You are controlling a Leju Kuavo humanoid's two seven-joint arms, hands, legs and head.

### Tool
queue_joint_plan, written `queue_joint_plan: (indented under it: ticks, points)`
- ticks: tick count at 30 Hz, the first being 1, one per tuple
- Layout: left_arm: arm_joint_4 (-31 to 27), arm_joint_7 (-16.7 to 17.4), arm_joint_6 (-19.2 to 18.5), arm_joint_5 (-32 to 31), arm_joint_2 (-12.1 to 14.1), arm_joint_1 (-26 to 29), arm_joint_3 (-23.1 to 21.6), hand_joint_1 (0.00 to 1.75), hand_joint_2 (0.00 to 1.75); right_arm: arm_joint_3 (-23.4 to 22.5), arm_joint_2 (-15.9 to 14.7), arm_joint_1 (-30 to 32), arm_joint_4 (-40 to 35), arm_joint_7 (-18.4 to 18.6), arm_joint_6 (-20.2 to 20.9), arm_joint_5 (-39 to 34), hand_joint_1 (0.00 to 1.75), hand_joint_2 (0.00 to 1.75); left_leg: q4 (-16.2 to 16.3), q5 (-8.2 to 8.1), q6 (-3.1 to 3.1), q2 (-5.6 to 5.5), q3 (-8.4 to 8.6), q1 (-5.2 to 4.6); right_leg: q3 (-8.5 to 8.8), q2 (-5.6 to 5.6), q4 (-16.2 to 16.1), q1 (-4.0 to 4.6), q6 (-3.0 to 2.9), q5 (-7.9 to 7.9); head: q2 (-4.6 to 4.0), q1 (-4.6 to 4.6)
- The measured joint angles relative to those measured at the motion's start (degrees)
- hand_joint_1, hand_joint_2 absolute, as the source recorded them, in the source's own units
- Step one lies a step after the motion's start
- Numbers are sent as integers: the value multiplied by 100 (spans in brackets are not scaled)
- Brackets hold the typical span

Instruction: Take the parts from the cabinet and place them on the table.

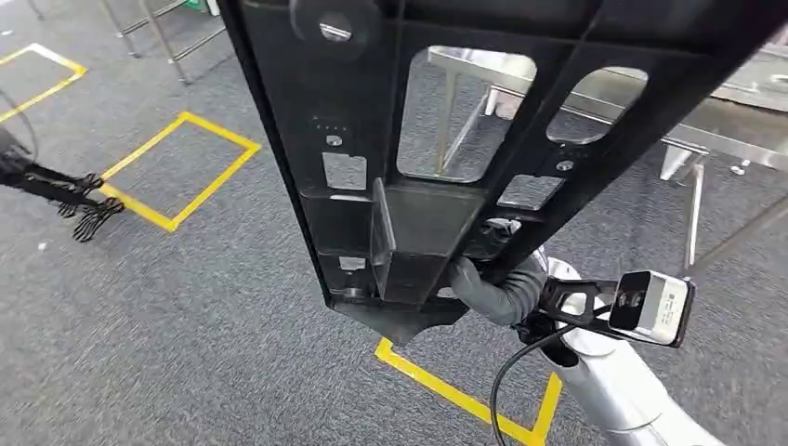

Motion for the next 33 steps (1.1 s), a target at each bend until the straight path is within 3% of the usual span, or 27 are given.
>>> queue_joint_plan:
  ticks: [1,2,4,6,7,8,9,11,12,13,14,15,16,17,18,21,22,23,24,25,26,27,28,29,31,32,33]
  points:
    - [0,0,-13,2,0,-6,-2,0,175,11,2,-19,0,2,4,13,175,175,-569,280,18,-170,250,16,2,73,23,-5,18,-18,0,2]
    - [0,-2,-18,2,0,-11,-2,0,175,20,11,-41,2,15,4,22,175,175,-798,216,55,-471,355,30,-17,136,41,3,48,-29,0,4]
    - [0,-13,-42,7,-7,-10,-7,0,175,42,24,-94,4,55,7,22,175,175,-859,225,80,-405,369,13,-90,258,70,-24,122,-6,0,2]
    - [0,-18,-88,-7,-7,-37,-18,0,175,42,22,-97,4,87,7,22,175,175,-862,240,145,-291,380,-5,-106,388,33,-40,202,26,0,9]
    - [-2,-18,-98,-9,-46,-53,-28,0,175,42,19,-107,4,90,7,20,175,175,-928,280,205,-201,398,54,-112,306,65,-36,221,-6,0,6]
    - [-2,-20,-98,-7,-44,-62,-37,0,175,42,19,-146,4,87,7,15,175,175,-950,289,236,-139,412,37,-178,-89,210,3,242,-109,0,33]
    - [-2,-22,-98,0,-48,-55,-42,0,175,42,19,-191,4,90,7,15,175,175,-951,287,270,-60,406,26,-368,-306,575,-3,259,-331,0,85]
    - [-2,-37,-101,2,-50,-24,-48,0,175,50,22,-201,7,90,4,11,175,175,-950,279,282,94,397,10,-847,-409,1549,-22,287,-754,0,87]
    - [-2,-44,-105,2,-52,-22,-52,0,175,68,26,-199,9,92,-2,13,175,175,-945,275,283,172,392,7,-1011,-415,1875,-34,298,-827,0,87]
    - [-2,-48,-112,7,-55,-24,-55,0,175,83,28,-197,13,103,-4,15,175,175,-945,269,283,245,396,4,-1032,-425,1904,-45,303,-757,0,89]
    - [-2,-52,-112,11,-59,-30,-55,0,175,98,35,-198,13,114,-9,20,175,175,-944,262,275,309,405,2,-890,-447,1635,-46,297,-566,0,87]
    - [-2,-53,-118,15,-63,-32,-55,0,175,103,33,-199,13,125,-9,24,175,175,-944,250,265,375,419,1,-627,-488,1133,-40,277,-311,0,100]
    - [-2,-53,-118,15,-70,-41,-57,0,175,107,39,-206,13,133,-11,26,175,175,-944,238,247,429,440,-3,-298,-605,525,-25,241,-69,0,105]
    - [-2,-53,-116,15,-77,-49,-57,0,175,109,48,-221,13,136,-11,29,175,175,-944,224,227,482,466,-18,-47,-920,75,17,189,11,0,105]
    - [-2,-55,-118,15,-81,-51,-57,0,175,114,56,-234,13,144,-11,31,175,175,-931,199,185,527,469,-61,-40,-980,16,71,165,-29,0,96]
    - [-2,-50,-118,15,-81,-63,-66,0,175,105,68,-230,11,142,9,-35,175,175,-963,181,95,732,521,-58,-94,-718,17,83,95,-18,0,92]
    - [-2,-44,-118,15,-83,-67,-66,0,175,77,59,-225,-19,142,48,-106,175,175,-957,148,57,773,531,-69,-47,-634,-47,32,47,23,0,94]
    - [-2,-44,-125,17,-81,-72,-66,0,175,37,41,-219,-55,138,96,-164,175,175,-845,52,26,477,506,-24,-26,-577,-76,9,28,47,0,92]
    - [-2,-50,-151,17,-79,-74,-68,0,175,-4,28,-224,-83,140,148,-227,175,175,-540,-158,25,233,380,-15,-25,-537,-76,-2,-1,55,0,83]
    - [-2,-53,-164,17,-79,-64,-74,0,175,-26,28,-215,-98,140,184,-264,175,175,-51,-410,13,107,162,-13,-26,-460,-74,-1,-11,54,0,63]
    - [-2,-50,-168,17,-74,-53,-81,0,175,-44,28,-198,-98,153,219,-280,175,175,455,-612,1,61,-82,-13,-28,-378,-72,5,-17,51,0,59]
    - [-2,-37,-171,17,-74,-42,-87,0,175,-52,17,-171,-98,159,227,-286,175,175,819,-710,-4,53,-267,-15,-28,-294,-65,13,-18,51,0,57]
    - [-2,-33,-173,15,-74,-33,-94,0,175,-66,13,-142,-98,157,227,-288,175,175,937,-665,3,51,-354,-15,-27,-200,-52,14,-18,49,0,61]
    - [-2,-35,-181,11,-74,-35,-101,0,175,-91,6,-128,-98,164,234,-288,175,175,715,-453,15,49,-287,-14,-26,-109,-33,14,-15,39,-2,61]
    - [-2,-35,-190,0,-72,-53,-107,0,175,-127,4,-127,-112,173,260,-288,175,175,-290,134,46,-43,141,-4,-12,61,12,10,16,10,0,59]
    - [-2,-35,-197,0,-59,-54,-109,0,175,-142,2,-126,-129,173,271,-288,175,175,-757,294,75,-265,322,6,-16,126,35,2,34,-9,0,59]
    - [-2,-35,-203,0,-57,-57,-109,0,175,-149,0,-131,-133,170,284,-288,175,175,-838,197,93,-495,368,25,-53,177,58,29,68,-14,0,76]
